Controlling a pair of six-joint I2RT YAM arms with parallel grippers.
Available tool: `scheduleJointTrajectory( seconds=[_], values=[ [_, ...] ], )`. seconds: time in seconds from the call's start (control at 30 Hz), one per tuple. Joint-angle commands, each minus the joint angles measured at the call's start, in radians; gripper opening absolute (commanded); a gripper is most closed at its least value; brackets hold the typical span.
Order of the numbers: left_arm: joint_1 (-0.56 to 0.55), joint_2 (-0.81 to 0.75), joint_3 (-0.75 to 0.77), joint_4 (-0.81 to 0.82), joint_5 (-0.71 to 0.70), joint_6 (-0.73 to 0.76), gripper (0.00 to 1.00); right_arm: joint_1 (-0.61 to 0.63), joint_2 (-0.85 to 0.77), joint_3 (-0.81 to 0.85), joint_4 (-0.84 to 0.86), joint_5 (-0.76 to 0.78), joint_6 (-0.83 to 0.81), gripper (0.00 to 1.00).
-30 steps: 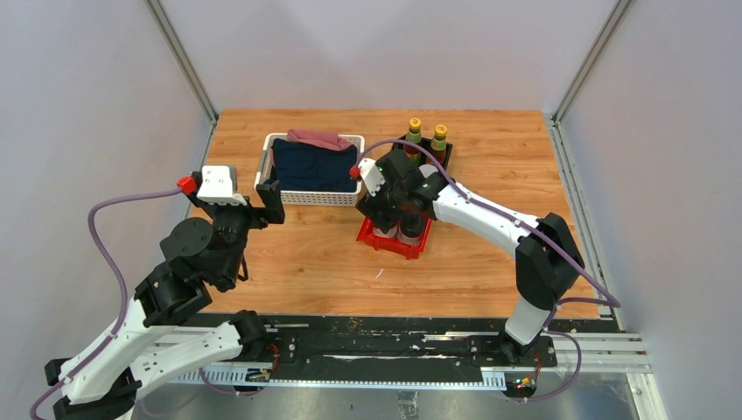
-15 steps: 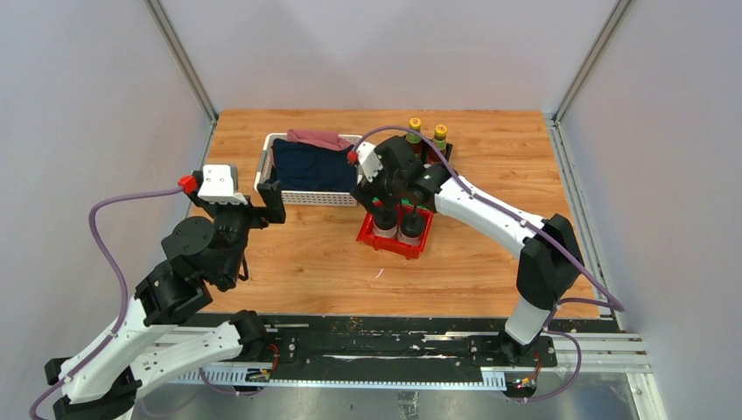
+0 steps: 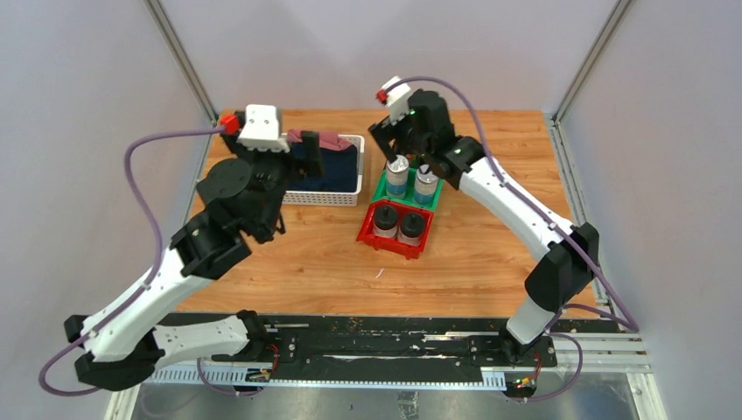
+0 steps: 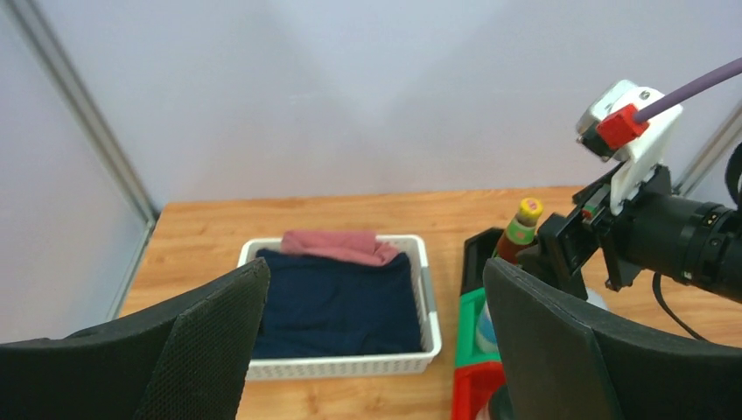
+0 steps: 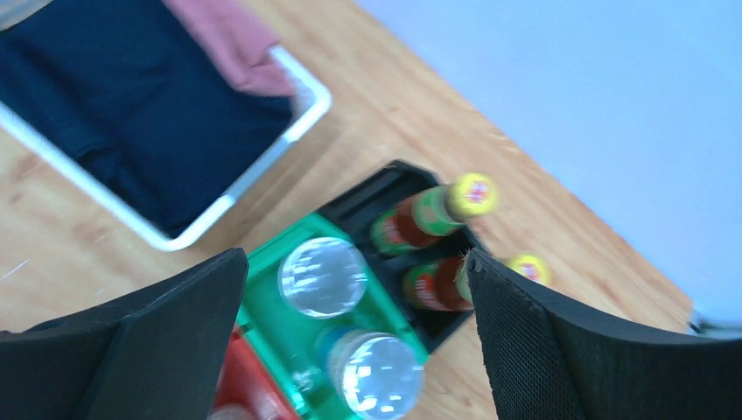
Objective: Organize the condiment bottles
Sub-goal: Reset both arms
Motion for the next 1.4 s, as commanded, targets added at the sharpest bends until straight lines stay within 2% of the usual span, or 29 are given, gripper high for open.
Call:
scheduleJointTrajectory(
  seconds=[0.0,0.03,0.1,0.2,0.27,0.33,0.53,0.63,0.87,1.03,1.37],
  values=[
    [-0.007,0.130,0.071,0.242,0.045,0.207,0.99,-0.171,-0.066,0.035,0.108,0.002,0.026,0.99],
    [-0.007,0.162,0.073,0.334,0.066,0.295,1.00,-0.232,-0.068,0.037,0.118,-0.016,0.038,0.99],
    [-0.003,0.241,0.102,0.405,0.114,0.416,1.00,-0.320,-0.064,0.047,0.134,-0.020,0.048,0.98],
    [0.047,0.386,0.213,0.357,0.223,0.487,1.00,-0.423,-0.057,0.058,0.155,-0.029,0.049,0.99],
    [0.135,0.487,0.322,0.259,0.323,0.425,1.00,-0.485,-0.050,0.063,0.162,-0.033,0.054,0.99],
    [0.218,0.547,0.356,0.218,0.413,0.351,1.00,-0.535,-0.042,0.058,0.169,-0.027,0.053,0.99],
    [0.456,0.698,0.346,0.227,0.640,0.146,1.00,-0.632,-0.022,-0.012,0.223,-0.070,0.046,0.99],
    [0.550,0.740,0.290,0.292,0.745,0.083,1.00,-0.678,0.003,-0.034,0.244,-0.099,0.046,1.00],
    [0.716,0.785,0.117,0.421,0.836,-0.001,1.00,-0.777,0.020,-0.131,0.352,-0.210,0.117,1.00],
    [0.723,0.814,0.028,0.463,0.833,0.042,1.00,-0.788,0.055,-0.151,0.395,-0.241,0.128,1.00],
    [0.756,0.884,0.029,0.536,0.877,0.000,1.00,-0.787,0.104,-0.272,0.590,-0.211,0.147,1.00]
  ],
)
